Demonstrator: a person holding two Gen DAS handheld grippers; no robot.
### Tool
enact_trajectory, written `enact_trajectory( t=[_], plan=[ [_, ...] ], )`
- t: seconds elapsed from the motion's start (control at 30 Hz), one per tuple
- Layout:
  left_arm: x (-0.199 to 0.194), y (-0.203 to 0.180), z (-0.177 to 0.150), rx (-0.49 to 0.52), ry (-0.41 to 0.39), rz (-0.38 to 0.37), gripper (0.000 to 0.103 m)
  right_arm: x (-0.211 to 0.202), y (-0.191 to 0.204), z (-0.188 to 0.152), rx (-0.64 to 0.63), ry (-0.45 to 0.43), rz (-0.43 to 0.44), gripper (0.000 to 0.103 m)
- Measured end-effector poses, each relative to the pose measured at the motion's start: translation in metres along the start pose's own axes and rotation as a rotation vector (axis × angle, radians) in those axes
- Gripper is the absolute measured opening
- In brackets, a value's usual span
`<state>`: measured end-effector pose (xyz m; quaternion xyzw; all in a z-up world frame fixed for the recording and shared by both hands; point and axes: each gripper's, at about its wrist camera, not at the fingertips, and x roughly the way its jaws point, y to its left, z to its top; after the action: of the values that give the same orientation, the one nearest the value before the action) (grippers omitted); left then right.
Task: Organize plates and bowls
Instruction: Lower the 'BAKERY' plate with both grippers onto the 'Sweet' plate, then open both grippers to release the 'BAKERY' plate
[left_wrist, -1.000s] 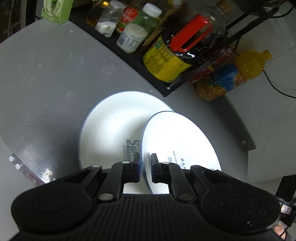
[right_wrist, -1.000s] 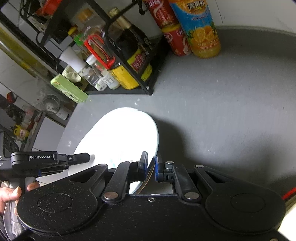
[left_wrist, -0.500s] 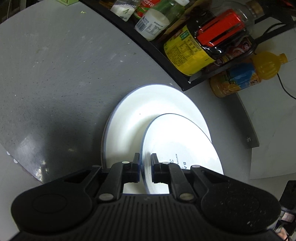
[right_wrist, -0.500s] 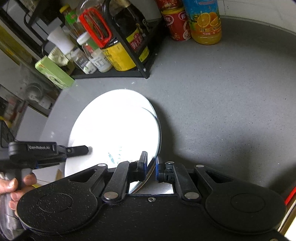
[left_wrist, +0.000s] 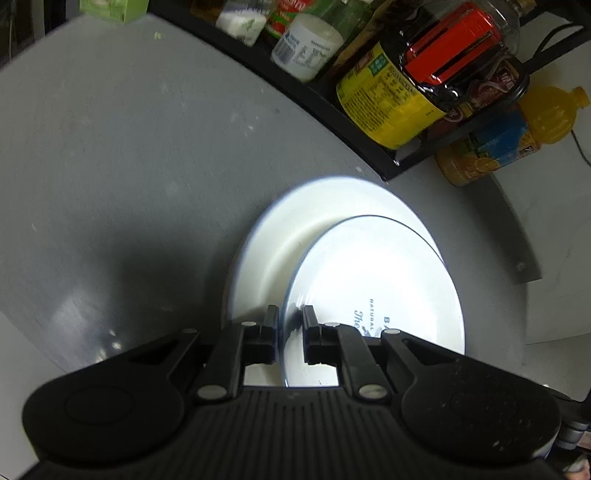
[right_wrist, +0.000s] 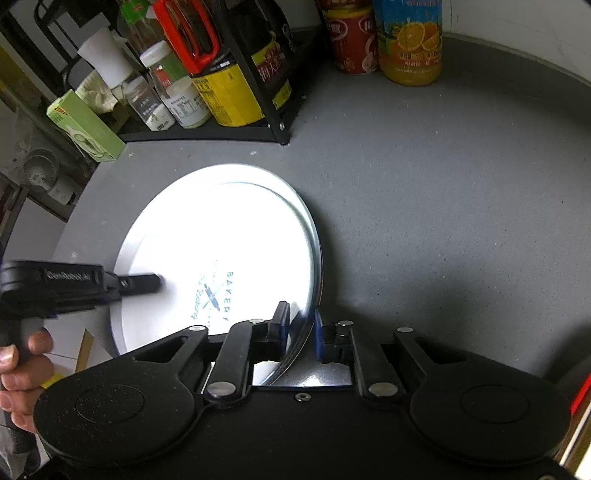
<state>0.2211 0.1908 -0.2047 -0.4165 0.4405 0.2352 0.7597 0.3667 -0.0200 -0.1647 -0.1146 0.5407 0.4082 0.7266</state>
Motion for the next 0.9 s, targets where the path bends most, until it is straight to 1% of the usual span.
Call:
enact_trajectory(
  t=[0.03,0.1,0.23,0.33,0.37,0.4,0.43,0.5,0.53,0.57,0.63,0.7,0.73,0.77,0.8,0.83,0.87,0.9],
  plan=[
    [-0.002,-0.001,0.002,0.010,-0.011,0.014,0.009,0.002,0.001,-0.001,0.002,0.005,-0.002,0.016],
    [-0.007,-0.002,0.007,0.036,-0.029,0.039,0.009,0.004,0.003,-0.002,0.005,0.006,-0.008,0.022],
    [-0.011,-0.010,0.011,0.110,-0.050,0.079,0.009,0.008,0.005,0.000,0.023,0.017,-0.020,0.025],
    [-0.012,-0.015,0.010,0.132,-0.056,0.114,0.009,0.008,0.005,0.000,0.033,0.019,-0.024,0.027],
    [-0.011,-0.016,0.010,0.134,-0.057,0.123,0.009,0.007,0.005,0.000,0.037,0.019,-0.028,0.032],
    [-0.012,-0.018,0.009,0.139,-0.057,0.133,0.009,0.006,0.004,-0.001,0.038,0.016,-0.035,0.039],
    [-0.012,-0.020,0.009,0.149,-0.055,0.148,0.010,0.002,0.003,-0.002,0.037,0.008,-0.038,0.043],
    [-0.013,-0.025,0.009,0.167,-0.048,0.174,0.009,-0.007,0.001,-0.003,0.036,-0.012,-0.046,0.059],
    [-0.015,-0.027,0.009,0.169,-0.049,0.187,0.009,-0.012,0.000,-0.004,0.035,-0.026,-0.052,0.062],
    [-0.018,-0.029,0.009,0.174,-0.058,0.191,0.011,-0.018,-0.001,-0.004,0.032,-0.042,-0.060,0.064],
    [-0.023,-0.036,0.009,0.188,-0.068,0.189,0.014,-0.032,-0.004,-0.005,0.028,-0.083,-0.065,0.069],
    [-0.028,-0.043,0.009,0.196,-0.049,0.184,0.018,-0.048,-0.008,-0.007,0.036,-0.124,-0.058,0.079],
    [-0.030,-0.048,0.008,0.196,-0.039,0.175,0.023,-0.055,-0.010,-0.007,0.040,-0.144,-0.058,0.081],
    [-0.032,-0.051,0.007,0.198,-0.035,0.167,0.031,-0.062,-0.011,-0.009,0.042,-0.163,-0.061,0.084],
    [-0.036,-0.057,0.006,0.204,-0.037,0.160,0.037,-0.069,-0.013,-0.010,0.045,-0.180,-0.062,0.089],
    [-0.039,-0.061,0.004,0.214,-0.042,0.157,0.048,-0.076,-0.015,-0.012,0.049,-0.197,-0.062,0.092],
    [-0.042,-0.067,0.002,0.226,-0.048,0.154,0.056,-0.081,-0.017,-0.013,0.054,-0.209,-0.062,0.097],
    [-0.045,-0.073,0.001,0.237,-0.055,0.148,0.059,-0.088,-0.020,-0.015,0.062,-0.227,-0.065,0.099]
  ],
)
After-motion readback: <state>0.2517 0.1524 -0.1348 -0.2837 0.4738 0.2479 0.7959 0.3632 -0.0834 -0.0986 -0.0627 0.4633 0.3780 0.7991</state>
